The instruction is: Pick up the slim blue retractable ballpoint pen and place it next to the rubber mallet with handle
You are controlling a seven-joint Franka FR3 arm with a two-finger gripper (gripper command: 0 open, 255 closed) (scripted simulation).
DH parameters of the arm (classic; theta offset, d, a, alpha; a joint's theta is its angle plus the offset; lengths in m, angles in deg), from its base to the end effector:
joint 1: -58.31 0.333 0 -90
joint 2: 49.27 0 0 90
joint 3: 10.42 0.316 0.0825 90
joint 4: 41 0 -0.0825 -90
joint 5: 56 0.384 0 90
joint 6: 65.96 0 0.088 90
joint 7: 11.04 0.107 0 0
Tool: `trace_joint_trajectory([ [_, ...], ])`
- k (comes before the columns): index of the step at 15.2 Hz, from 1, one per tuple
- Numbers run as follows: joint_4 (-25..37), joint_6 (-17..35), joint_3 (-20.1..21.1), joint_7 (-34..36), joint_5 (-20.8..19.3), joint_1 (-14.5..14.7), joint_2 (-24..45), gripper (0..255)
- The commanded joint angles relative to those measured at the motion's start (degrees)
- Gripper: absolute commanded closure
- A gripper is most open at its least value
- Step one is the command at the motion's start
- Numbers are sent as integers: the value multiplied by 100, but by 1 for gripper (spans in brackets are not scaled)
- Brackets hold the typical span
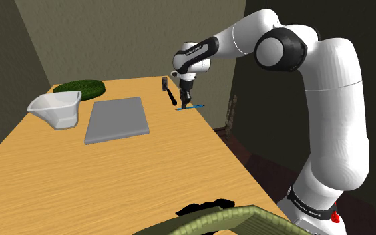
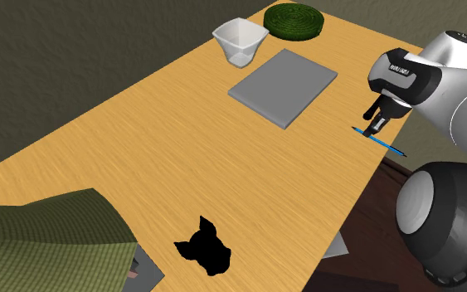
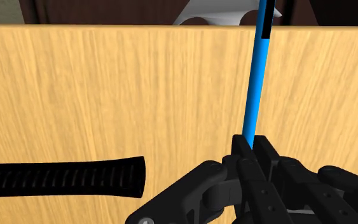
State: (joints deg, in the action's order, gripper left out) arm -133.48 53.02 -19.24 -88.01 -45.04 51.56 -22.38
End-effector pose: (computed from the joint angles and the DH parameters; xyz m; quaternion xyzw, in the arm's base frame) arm 0.6601 -0.1605 0.3568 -0.8777 -0.4767 -0.0355 0.0337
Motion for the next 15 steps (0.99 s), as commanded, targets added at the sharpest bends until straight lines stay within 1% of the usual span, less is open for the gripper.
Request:
trace_joint_trajectory([
  [1, -1, 1, 0, 0, 0, 0, 0, 255],
  [2, 0, 1, 0, 0, 0, 0, 0, 255],
  [3, 0, 1, 0, 0, 0, 0, 0, 0],
  [8, 0, 1, 0, 0, 0, 0, 0, 0],
  [12, 371, -610, -44, 50, -72, -27, -242, 0],
  [15, 371, -610, -44, 50, -72, -27, -242, 0],
])
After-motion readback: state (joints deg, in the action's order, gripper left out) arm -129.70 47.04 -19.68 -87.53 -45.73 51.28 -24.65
